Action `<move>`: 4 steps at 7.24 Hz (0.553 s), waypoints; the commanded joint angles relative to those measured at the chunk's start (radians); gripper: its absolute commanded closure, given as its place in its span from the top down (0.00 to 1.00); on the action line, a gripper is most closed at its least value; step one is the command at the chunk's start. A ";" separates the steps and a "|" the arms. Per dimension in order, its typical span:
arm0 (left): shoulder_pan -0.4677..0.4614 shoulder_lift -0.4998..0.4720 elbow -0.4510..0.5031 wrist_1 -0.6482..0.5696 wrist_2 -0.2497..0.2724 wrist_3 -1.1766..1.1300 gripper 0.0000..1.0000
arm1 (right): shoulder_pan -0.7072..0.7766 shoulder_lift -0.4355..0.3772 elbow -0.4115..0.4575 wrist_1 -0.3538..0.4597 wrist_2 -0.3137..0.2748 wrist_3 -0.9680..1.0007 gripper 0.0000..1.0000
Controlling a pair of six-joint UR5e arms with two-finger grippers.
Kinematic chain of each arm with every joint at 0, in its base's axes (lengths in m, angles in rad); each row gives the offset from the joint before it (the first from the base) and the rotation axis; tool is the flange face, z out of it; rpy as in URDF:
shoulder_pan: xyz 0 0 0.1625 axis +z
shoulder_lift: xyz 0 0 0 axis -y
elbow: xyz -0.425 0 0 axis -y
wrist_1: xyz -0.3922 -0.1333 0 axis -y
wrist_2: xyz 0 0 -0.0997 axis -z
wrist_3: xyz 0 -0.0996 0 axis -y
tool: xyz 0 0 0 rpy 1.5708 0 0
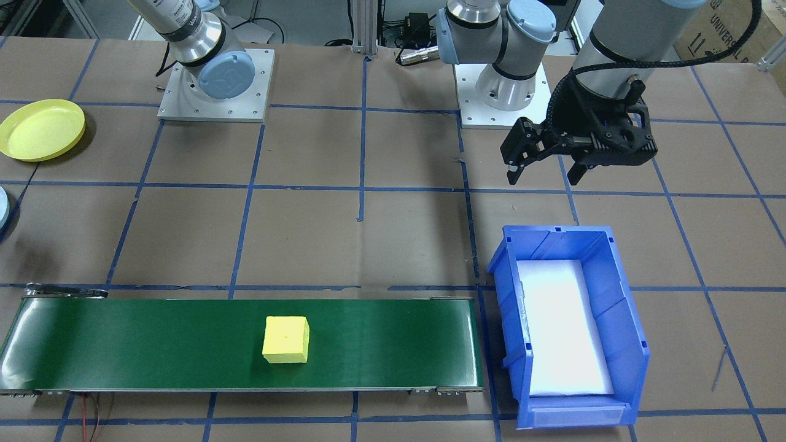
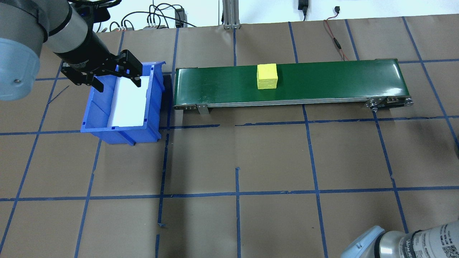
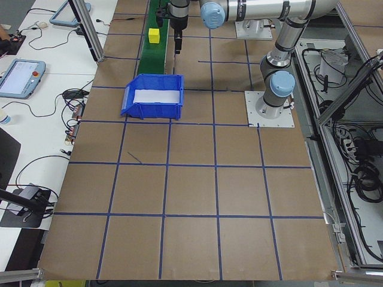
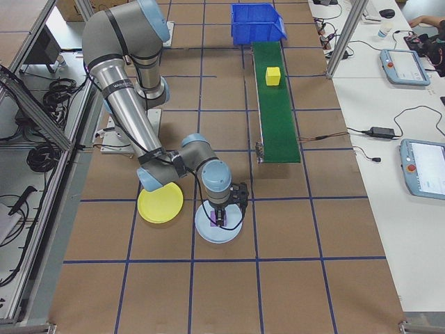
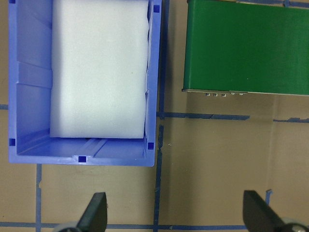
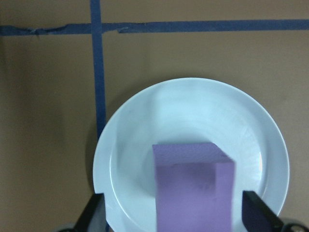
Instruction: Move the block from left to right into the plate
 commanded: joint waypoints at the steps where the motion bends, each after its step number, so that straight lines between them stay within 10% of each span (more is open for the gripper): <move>1: 0.002 0.000 0.000 0.000 0.001 0.017 1.00 | 0.190 -0.059 -0.056 0.091 0.006 0.246 1.00; 4: 0.001 0.000 0.000 0.000 0.000 0.017 1.00 | 0.444 -0.049 -0.084 0.089 0.122 0.508 1.00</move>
